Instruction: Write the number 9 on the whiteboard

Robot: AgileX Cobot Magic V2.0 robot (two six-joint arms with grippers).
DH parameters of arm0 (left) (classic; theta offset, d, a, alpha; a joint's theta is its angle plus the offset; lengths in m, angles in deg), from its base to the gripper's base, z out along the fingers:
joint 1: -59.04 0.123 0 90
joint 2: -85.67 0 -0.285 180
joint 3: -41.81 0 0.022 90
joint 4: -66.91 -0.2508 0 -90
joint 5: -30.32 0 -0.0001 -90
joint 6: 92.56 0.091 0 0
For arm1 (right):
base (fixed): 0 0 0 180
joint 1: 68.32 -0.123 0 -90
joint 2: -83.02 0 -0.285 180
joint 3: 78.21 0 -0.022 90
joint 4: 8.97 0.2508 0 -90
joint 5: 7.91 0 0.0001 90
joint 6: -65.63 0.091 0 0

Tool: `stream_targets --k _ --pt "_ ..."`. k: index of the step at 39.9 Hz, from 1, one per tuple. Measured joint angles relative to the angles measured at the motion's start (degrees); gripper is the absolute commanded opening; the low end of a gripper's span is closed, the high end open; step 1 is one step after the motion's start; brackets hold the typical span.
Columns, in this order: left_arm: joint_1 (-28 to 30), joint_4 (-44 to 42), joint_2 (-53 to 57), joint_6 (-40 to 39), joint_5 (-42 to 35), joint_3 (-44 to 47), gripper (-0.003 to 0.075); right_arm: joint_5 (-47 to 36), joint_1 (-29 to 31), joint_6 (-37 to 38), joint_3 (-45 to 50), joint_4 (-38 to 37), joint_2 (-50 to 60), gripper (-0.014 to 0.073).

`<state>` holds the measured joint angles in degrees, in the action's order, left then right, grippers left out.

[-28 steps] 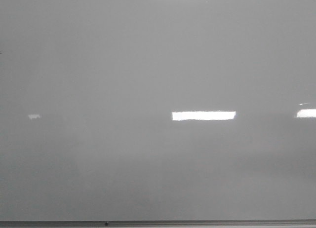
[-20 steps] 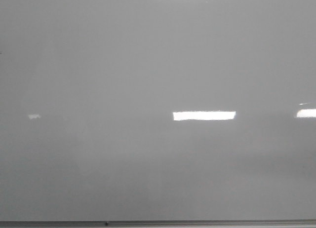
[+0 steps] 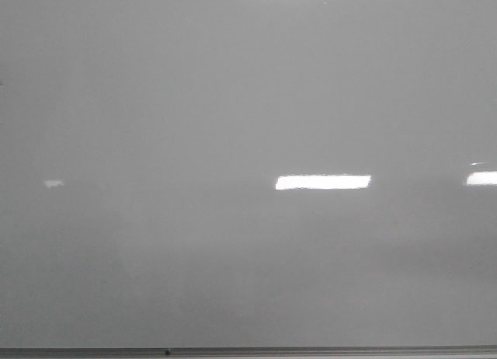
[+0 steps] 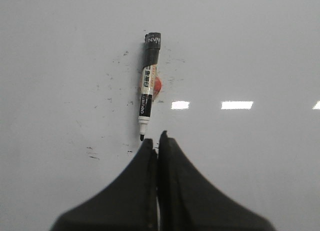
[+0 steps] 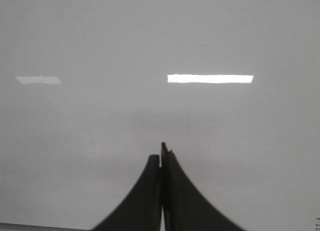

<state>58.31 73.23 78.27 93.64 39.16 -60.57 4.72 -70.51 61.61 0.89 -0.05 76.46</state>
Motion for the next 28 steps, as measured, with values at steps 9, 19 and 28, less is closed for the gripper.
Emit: stream_targets --k 9,19,28 --pt "0.0 0.0 0.0 0.0 0.0 0.0 -0.0019 0.0 0.0 0.0 0.0 0.0 0.0 -0.0068" --pt "0.0 0.0 0.0 0.0 0.0 0.0 -0.0019 0.0 0.0 0.0 0.0 0.0 0.0 -0.0068" --pt "0.0 0.3 0.0 0.0 -1.4 0.0 -0.0019 -0.1 0.0 0.0 0.0 0.0 0.0 -0.0068"
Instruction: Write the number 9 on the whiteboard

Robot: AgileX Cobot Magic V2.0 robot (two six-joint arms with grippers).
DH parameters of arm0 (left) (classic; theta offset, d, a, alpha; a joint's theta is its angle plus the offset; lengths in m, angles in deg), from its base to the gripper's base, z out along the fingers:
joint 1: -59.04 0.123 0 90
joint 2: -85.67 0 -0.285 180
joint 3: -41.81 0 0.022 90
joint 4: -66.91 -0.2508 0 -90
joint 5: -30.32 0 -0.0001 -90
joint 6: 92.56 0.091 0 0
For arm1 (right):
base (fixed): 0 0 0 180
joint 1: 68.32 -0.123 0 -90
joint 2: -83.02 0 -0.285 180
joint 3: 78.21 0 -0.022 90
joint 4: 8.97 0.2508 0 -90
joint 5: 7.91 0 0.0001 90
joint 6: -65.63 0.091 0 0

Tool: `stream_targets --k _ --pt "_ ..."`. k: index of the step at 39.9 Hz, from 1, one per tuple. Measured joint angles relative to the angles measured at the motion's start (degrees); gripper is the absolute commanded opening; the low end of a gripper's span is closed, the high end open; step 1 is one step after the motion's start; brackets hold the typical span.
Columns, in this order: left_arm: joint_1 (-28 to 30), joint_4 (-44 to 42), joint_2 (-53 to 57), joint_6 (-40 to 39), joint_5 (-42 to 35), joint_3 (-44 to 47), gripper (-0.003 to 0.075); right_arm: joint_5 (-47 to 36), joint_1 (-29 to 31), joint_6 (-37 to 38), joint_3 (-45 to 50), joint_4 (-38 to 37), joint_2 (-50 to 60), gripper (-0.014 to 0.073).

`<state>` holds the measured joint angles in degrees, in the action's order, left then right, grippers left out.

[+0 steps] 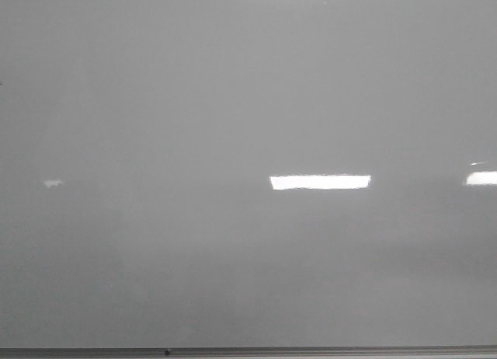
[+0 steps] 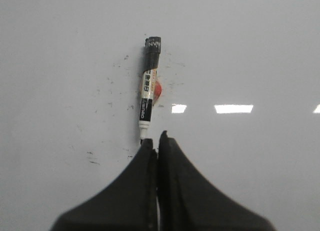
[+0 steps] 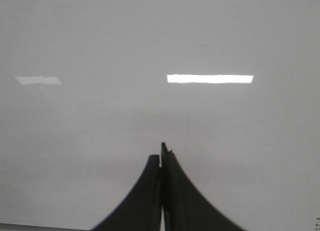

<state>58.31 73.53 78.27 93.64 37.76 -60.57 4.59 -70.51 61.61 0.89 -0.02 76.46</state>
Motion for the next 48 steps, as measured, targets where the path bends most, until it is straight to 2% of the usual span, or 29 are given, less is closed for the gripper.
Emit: stream_targets --k 8,12,15,21,27,37,40,43,45,48 --pt "0.0 2.6 0.0 0.0 -6.0 0.0 -0.0019 -1.6 0.0 0.0 -0.3 0.5 0.0 -0.0068" --pt "0.0 3.0 0.0 0.0 -10.5 -0.4 -0.0019 -1.2 0.0 0.0 -3.1 0.5 0.0 -0.0067" --pt "0.0 3.3 0.0 0.0 -10.9 -1.7 -0.0019 -0.5 0.0 0.0 -6.3 0.5 0.0 -0.0067" --pt "0.0 1.4 -1.8 0.0 -4.2 -8.6 -0.0019 3.4 0.0 0.0 -14.3 0.6 -2.7 -0.0067" --pt "0.0 -2.4 -9.5 0.0 5.0 -14.3 -0.0019 7.6 0.0 0.0 -20.3 0.6 -11.4 -0.0067" --pt "0.0 -3.8 -18.8 0.0 7.8 -17.0 -0.0003 9.0 0.0 0.0 -21.9 0.6 -21.6 -0.0055" --pt "0.0 -3.8 -19.4 0.0 7.8 -17.0 0.0071 9.1 0.0 0.0 -21.9 0.6 -22.7 0.0003" --pt "0.0 -3.9 -19.6 0.0 7.8 -17.0 0.0239 9.1 0.0 0.0 -21.9 0.6 -22.8 0.012" --pt "0.0 -3.9 -19.6 0.0 7.8 -17.1 0.0391 9.1 0.0 0.0 -21.9 0.6 -22.8 0.0206" --pt "0.0 -3.9 -19.7 0.0 7.8 -17.1 0.0571 9.1 0.0 0.0 -21.9 0.6 -22.8 0.0351"
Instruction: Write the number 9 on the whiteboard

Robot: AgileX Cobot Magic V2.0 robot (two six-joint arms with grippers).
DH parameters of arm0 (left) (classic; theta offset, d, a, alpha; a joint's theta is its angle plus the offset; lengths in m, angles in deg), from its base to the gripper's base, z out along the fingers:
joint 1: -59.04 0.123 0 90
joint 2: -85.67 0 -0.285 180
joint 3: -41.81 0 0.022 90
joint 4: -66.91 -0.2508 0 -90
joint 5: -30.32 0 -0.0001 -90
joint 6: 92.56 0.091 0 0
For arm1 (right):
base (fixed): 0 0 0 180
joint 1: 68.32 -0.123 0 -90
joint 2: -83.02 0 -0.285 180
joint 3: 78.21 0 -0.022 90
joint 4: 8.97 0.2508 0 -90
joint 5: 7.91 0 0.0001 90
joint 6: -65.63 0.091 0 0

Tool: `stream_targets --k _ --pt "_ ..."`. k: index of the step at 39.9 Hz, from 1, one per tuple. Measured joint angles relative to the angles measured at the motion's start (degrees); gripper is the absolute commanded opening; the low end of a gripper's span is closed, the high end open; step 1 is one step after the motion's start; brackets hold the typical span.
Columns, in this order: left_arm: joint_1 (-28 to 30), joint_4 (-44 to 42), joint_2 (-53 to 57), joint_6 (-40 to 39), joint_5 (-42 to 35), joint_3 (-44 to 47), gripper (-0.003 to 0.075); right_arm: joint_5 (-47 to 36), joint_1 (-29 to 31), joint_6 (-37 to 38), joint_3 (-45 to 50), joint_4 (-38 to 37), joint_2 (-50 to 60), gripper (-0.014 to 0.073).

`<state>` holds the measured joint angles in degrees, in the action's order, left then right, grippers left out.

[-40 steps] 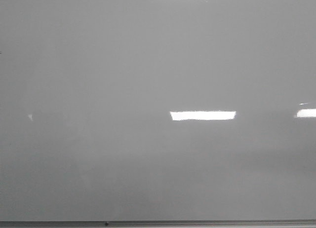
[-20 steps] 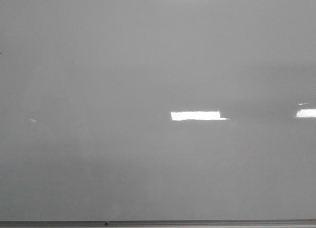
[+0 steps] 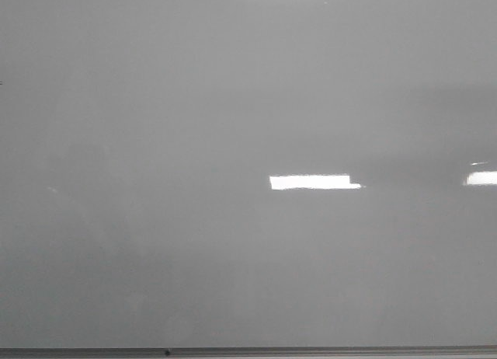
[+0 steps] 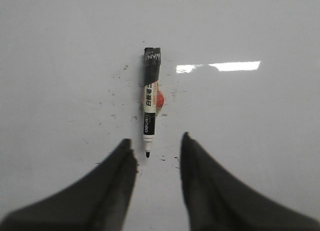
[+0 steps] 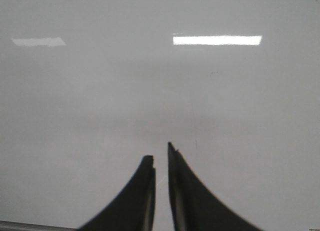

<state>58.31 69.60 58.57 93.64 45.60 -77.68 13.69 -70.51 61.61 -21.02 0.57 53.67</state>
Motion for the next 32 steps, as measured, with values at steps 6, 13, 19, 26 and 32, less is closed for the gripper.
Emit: stream_targets --k 6,13,19,26,32 --pt "0.0 0.0 0.0 0.0 -0.5 0.0 0.0671 0.0 0.0 0.0 0.0 0.0 0.0 0.053" --pt "0.0 2.4 -0.3 0.0 -1.1 0.0 0.0669 0.0 0.0 0.0 0.0 0.1 0.0 0.0528" --pt "-0.3 3.5 -5.1 0.8 -1.4 -1.1 0.0664 0.0 0.0 0.0 0.0 0.1 0.0 0.0528" --pt "-3.7 3.6 -19.5 1.8 -0.8 -5.7 0.0662 -0.1 0.0 0.0 0.0 0.1 0.0 0.0528" --pt "-5.1 2.6 -33.7 2.1 -4.1 -9.3 0.0662 -0.1 0.0 0.0 0.0 0.1 0.0 0.0528"
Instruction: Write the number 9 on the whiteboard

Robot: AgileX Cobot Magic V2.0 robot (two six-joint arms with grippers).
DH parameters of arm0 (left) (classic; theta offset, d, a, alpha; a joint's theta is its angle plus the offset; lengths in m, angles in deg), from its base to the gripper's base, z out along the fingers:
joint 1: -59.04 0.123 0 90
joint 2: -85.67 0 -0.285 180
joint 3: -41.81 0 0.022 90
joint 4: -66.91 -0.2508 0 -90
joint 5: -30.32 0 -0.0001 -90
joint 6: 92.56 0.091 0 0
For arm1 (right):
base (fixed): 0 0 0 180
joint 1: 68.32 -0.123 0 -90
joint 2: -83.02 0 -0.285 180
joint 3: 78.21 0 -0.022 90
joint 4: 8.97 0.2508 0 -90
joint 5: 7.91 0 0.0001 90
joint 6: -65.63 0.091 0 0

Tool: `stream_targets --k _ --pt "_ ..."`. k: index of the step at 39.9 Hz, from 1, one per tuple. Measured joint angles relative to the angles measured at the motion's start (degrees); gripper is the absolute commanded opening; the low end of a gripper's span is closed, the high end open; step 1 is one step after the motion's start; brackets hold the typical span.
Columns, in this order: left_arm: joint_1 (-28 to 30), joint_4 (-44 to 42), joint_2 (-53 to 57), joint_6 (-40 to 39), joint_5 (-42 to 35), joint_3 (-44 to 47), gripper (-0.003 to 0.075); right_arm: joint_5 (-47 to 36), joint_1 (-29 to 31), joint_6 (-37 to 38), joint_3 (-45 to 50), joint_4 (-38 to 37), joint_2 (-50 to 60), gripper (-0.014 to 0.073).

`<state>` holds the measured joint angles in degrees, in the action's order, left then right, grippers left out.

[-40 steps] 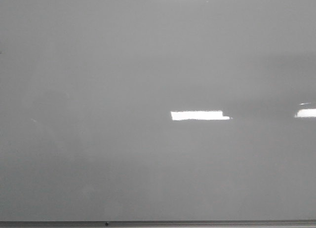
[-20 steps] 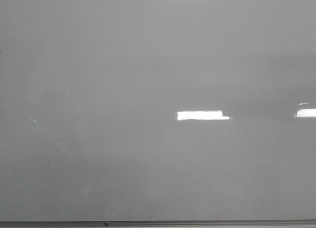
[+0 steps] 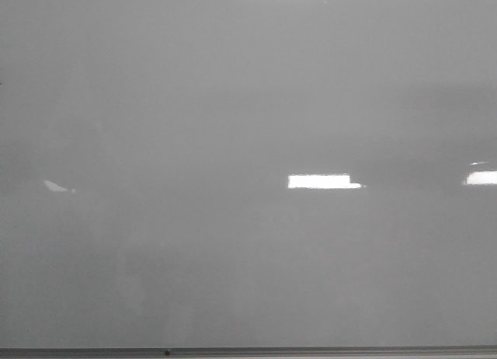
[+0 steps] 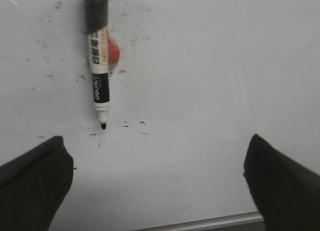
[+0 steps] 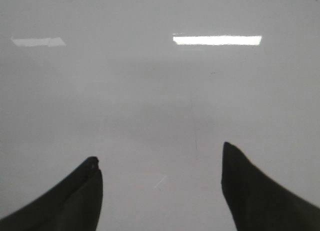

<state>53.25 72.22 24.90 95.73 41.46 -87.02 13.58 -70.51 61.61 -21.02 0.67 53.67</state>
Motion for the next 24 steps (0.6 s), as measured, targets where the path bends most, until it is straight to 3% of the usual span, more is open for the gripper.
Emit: stream_targets --k 9,19,24 --pt "3.9 0.0 -16.8 0.0 -5.6 -6.1 0.0662 0.0 0.0 0.0 0.0 0.0 0.0 0.0528" --pt "5.2 -2.4 -27.1 0.0 -11.7 -10.0 0.0662 0.0 0.0 0.0 0.0 0.0 0.0 0.0528" --pt "5.2 -2.8 -30.5 0.0 -15.0 -10.4 0.0599 0.0 0.0 0.0 0.0 0.0 0.0 0.0528"
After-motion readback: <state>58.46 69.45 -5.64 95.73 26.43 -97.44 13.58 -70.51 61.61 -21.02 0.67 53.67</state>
